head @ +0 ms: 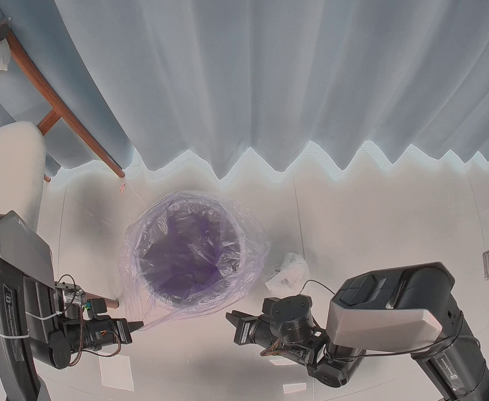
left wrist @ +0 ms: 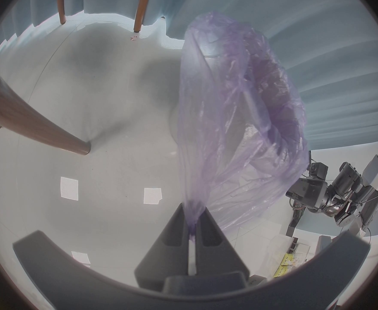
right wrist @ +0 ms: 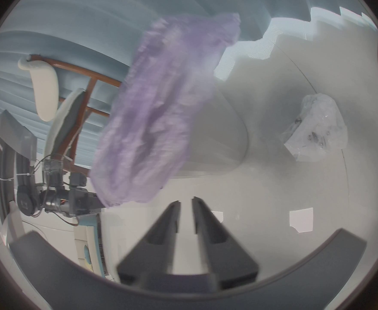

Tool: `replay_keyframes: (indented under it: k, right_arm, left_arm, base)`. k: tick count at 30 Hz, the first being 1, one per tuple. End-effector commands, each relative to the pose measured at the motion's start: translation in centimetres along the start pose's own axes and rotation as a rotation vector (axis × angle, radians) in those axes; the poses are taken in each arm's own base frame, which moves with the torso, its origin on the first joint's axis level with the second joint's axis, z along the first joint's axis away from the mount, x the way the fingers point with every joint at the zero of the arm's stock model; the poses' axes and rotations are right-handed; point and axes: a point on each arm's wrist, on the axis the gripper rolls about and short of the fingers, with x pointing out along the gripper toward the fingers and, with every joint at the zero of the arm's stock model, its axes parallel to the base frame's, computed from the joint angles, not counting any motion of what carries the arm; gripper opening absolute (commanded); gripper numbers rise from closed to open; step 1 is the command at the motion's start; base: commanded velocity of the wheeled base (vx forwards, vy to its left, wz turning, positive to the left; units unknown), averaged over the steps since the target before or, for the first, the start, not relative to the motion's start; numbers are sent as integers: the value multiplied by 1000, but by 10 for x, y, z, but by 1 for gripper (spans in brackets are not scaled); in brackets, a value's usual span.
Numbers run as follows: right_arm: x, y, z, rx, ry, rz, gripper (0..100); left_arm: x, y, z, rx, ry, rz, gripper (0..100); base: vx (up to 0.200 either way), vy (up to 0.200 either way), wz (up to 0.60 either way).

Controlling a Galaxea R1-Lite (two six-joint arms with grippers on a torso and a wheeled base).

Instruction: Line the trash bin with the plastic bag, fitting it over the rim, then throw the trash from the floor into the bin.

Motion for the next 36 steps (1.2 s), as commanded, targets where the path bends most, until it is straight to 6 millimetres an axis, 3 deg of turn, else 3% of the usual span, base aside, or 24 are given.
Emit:
replay_keyframes:
  k: [1,2,6,21,22,36]
  right_arm:
    - [-24,21,2,-4,-19,64,100]
    - [-32,37,10,28,-53,121,100]
    - [-39,56,21,112,-73,205,100]
    - [-16,60,40,126,-105,226,100]
    - [-16,60,40,127,-107,226,0]
    - [-16,42,9,120,-14,157,0]
  left_arm:
    - [-13,-16,3,31,-12,-30,0]
    - [-22,-26,5,56,-26,-52,0]
    - [-35,-42,9,93,-54,-86,0]
    - [-43,-51,14,124,-92,-102,0]
    - [-43,-51,14,125,-92,-102,0]
    - [-42,-49,13,120,-89,-91,0]
  base:
    - [0,0,0]
    - [0,0,0]
    - [0,0,0]
    - [0,0,0]
    - [0,0,0]
    - [0,0,0]
